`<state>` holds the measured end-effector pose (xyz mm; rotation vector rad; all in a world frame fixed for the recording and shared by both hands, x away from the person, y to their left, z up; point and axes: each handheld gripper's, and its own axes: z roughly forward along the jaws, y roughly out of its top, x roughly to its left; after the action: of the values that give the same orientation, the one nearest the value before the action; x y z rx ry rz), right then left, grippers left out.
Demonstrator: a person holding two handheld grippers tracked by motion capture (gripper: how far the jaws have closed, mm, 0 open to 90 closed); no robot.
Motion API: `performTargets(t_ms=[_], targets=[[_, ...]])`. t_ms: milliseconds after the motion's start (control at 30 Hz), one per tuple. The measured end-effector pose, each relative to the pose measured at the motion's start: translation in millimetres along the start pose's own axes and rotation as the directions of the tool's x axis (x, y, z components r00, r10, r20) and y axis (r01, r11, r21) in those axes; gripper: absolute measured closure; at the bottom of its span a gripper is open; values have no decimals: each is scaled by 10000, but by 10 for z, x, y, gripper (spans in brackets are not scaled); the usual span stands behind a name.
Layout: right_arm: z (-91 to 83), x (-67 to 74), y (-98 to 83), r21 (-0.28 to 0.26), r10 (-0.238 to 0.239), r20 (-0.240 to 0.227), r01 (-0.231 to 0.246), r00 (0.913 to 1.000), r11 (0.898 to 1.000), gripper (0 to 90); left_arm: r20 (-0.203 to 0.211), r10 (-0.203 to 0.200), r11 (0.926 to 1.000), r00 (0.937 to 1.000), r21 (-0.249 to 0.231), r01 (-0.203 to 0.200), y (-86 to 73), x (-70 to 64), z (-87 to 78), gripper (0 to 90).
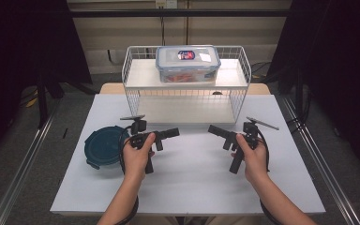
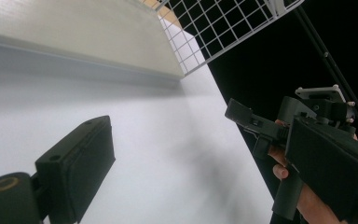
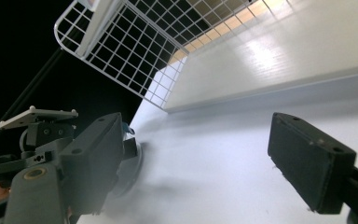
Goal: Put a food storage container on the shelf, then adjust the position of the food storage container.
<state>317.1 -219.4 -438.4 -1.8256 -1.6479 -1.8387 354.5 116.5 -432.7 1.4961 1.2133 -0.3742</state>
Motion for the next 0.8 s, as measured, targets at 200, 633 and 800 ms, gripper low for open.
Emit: performTargets(t_ms=[200,633,800], targets=[[12,-6,-56,76,-335,5,335,9994,9994,182,-60,10,9999,10000,137,-9,-14,12,-10,77],[-34,-44,-104,157,-385,-65,386,9992,9991,175,-84,89,9992,9999,394,-85,58,30,-45,77],[-70,-78,-97,174,-370,13,369,9993,9992,174,-321,386,9981,9987,483,-370,137,39,-117,89]])
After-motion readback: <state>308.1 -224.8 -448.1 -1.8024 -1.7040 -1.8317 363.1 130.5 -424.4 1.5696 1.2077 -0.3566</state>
